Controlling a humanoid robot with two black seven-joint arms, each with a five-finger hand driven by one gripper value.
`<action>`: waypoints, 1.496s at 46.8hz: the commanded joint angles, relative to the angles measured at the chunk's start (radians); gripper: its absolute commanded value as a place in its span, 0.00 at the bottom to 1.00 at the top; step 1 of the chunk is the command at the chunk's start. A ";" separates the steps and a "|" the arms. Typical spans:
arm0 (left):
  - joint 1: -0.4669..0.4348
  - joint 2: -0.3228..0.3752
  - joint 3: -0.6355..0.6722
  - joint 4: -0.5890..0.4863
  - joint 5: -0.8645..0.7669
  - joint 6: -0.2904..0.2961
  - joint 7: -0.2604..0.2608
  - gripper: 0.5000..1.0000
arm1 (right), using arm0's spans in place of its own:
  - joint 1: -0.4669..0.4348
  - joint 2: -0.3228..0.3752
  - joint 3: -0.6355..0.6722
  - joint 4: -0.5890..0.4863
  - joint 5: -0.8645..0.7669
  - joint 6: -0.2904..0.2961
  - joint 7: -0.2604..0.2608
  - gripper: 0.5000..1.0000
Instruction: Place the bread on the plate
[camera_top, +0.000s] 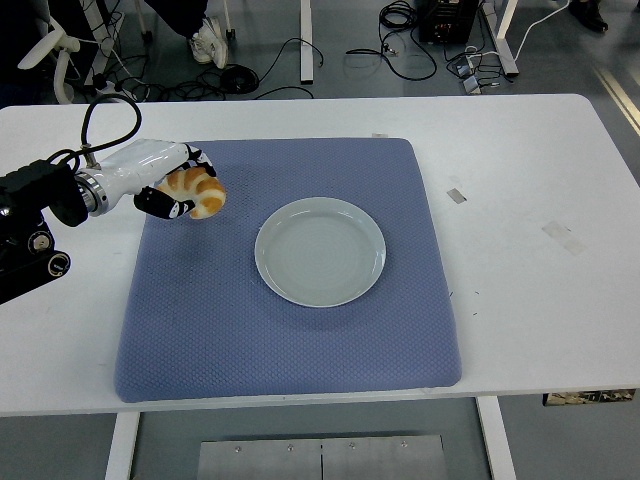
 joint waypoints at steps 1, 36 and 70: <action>-0.011 -0.002 -0.001 -0.011 0.009 0.000 0.000 0.14 | 0.000 0.000 0.000 0.000 0.000 0.000 0.000 1.00; -0.028 -0.181 -0.018 -0.143 0.178 0.040 0.002 0.15 | 0.000 0.000 0.000 0.000 0.000 0.000 0.000 1.00; 0.033 -0.217 0.052 -0.120 0.246 0.182 -0.014 0.21 | 0.000 0.000 0.000 0.000 0.000 0.000 0.000 1.00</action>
